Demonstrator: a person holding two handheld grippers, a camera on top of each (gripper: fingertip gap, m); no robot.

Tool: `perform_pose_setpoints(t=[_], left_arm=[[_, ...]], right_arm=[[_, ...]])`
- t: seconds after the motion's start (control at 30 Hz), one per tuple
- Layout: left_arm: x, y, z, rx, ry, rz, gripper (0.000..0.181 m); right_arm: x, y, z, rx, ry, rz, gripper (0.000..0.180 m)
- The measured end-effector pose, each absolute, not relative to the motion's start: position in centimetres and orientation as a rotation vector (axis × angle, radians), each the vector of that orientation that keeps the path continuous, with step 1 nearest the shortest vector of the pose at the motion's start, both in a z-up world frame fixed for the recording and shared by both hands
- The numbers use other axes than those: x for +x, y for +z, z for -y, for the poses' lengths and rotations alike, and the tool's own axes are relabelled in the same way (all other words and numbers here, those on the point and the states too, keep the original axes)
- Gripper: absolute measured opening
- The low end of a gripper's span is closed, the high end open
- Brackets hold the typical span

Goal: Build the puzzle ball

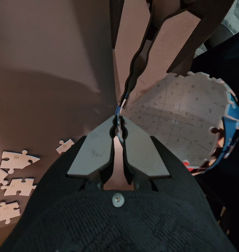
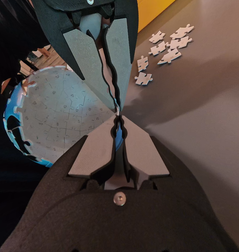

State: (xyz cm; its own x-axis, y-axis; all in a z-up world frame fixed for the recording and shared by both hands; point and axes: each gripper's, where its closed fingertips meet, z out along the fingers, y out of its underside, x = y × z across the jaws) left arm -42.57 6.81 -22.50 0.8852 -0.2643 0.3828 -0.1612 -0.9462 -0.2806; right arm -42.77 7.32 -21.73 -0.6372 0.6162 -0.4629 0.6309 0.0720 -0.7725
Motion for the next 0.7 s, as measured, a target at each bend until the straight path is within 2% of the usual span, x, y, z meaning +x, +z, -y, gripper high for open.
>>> perform_pose_setpoints(t=[0.7], left_arm=[[-42.64,-22.39,-6.76,-2.812,-0.594,-0.367,0.002]], right_arm=[[-42.79,-21.95,-7.36,1.353,-1.635,-2.17,0.0]])
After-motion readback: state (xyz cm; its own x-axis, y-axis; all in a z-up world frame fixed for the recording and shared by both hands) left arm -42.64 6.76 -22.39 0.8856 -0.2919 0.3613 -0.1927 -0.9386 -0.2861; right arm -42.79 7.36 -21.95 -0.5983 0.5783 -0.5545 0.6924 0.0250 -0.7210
